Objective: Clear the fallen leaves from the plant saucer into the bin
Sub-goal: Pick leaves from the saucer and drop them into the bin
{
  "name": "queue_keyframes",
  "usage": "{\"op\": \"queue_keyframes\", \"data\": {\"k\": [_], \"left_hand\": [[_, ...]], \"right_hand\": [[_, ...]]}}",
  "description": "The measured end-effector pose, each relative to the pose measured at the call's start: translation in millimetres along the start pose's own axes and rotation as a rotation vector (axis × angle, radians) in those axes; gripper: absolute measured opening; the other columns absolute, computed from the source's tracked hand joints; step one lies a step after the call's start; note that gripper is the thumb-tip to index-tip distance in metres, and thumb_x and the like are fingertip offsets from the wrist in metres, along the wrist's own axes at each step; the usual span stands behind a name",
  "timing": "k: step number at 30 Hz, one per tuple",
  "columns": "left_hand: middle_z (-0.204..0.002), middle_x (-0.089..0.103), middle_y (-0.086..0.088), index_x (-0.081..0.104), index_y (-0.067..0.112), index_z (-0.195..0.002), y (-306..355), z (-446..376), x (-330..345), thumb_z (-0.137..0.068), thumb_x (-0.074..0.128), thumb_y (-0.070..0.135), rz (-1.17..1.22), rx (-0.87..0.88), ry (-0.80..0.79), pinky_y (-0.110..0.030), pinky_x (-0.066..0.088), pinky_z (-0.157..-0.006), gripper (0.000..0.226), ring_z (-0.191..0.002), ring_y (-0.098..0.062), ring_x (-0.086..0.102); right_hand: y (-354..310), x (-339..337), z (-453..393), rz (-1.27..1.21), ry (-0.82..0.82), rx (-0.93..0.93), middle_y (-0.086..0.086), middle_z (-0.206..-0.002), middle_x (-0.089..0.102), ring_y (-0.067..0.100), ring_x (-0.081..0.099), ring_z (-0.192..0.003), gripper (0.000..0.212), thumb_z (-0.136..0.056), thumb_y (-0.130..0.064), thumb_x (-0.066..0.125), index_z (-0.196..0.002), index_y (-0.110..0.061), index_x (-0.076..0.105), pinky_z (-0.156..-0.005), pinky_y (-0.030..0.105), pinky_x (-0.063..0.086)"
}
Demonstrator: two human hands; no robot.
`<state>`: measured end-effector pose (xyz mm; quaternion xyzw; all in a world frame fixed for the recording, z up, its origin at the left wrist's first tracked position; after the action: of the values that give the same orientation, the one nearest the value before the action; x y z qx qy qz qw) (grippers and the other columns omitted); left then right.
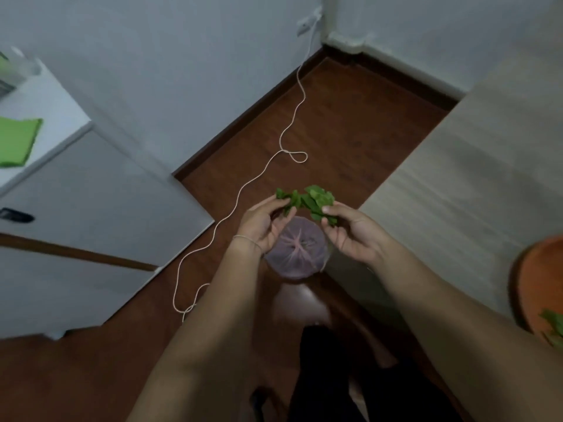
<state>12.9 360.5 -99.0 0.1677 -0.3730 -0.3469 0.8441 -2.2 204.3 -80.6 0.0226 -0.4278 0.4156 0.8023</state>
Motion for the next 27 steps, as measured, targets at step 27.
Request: {"op": "queue_keyframes", "data": {"k": [27], "left_hand": [[-0.056,0.054,-0.004,0.058,0.015,-0.053,-191,-349,-279,-0.082,0.067,0.009,-0.762,-0.18,0.29,-0.035,0.05,-0.064,0.031,-0.064,-0.022,0.052]], "right_hand": [[176,-276,-374,0.587,0.674,0.204,0.013,-0.086,0.067,0.028,0.064,-0.08,0.023,-0.084,-0.017,0.069,-0.102,-0.004,0.065,-0.067,0.039,0.055]]}}
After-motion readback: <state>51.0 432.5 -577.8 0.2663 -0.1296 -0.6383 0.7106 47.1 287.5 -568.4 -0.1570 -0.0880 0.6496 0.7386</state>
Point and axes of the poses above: each hand's wrist, its own z-axis away from the middle knuckle, its own x-axis out of the palm, y = z × x, the point moved 7 cm from there along -z, towards the middle knuckle
